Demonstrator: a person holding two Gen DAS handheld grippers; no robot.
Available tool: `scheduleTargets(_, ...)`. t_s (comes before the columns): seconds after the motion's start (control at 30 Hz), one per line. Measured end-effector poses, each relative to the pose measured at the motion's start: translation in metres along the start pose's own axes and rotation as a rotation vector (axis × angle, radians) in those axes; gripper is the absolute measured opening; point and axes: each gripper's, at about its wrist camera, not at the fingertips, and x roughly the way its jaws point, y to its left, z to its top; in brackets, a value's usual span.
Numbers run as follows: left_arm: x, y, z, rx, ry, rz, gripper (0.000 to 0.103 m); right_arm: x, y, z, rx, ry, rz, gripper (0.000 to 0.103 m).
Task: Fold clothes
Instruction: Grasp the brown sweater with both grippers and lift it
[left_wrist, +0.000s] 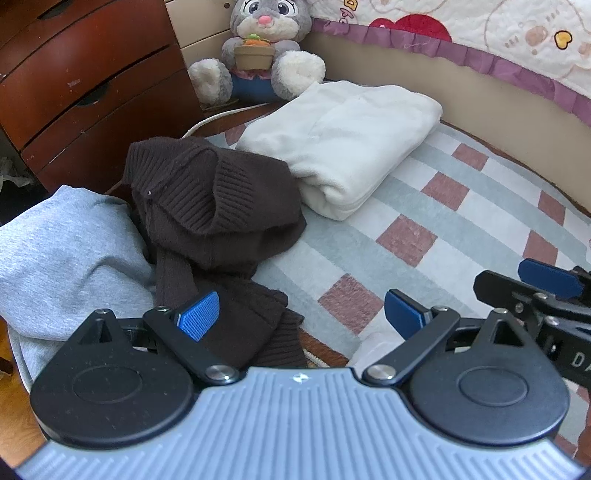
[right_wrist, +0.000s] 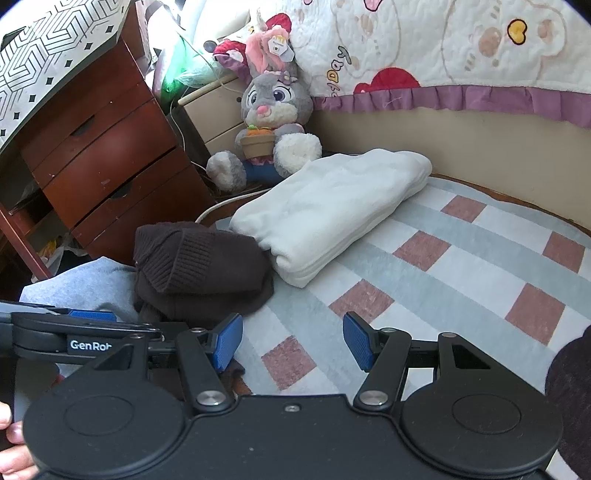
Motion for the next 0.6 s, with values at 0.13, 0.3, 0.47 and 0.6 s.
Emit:
scheduleTargets(0.13,0.01,0.012,-0.001,-0.019,-0.017,0.019,0.097,0.009,-0.009,-0.004,0.064,0.027,0.062,0.066)
scheduleTargets(0.3,0.034,0.047,-0.001,-0.093,-0.054,0.067,0.069,0.043,-0.018,-0.008,0.254,0.104,0.232,0.066)
scheduleTargets(0.47,0.054,0.081,-0.01,-0.143,-0.095,0.119,0.058,0.094,-0.012,-0.017,0.439,0.224,0.353,0.068)
scheduleTargets(0.6,0.066,0.099,-0.012,-0.167,-0.141,0.068,0.058,0.142,0.002,-0.005,0.494,0.293,0.383,0.081)
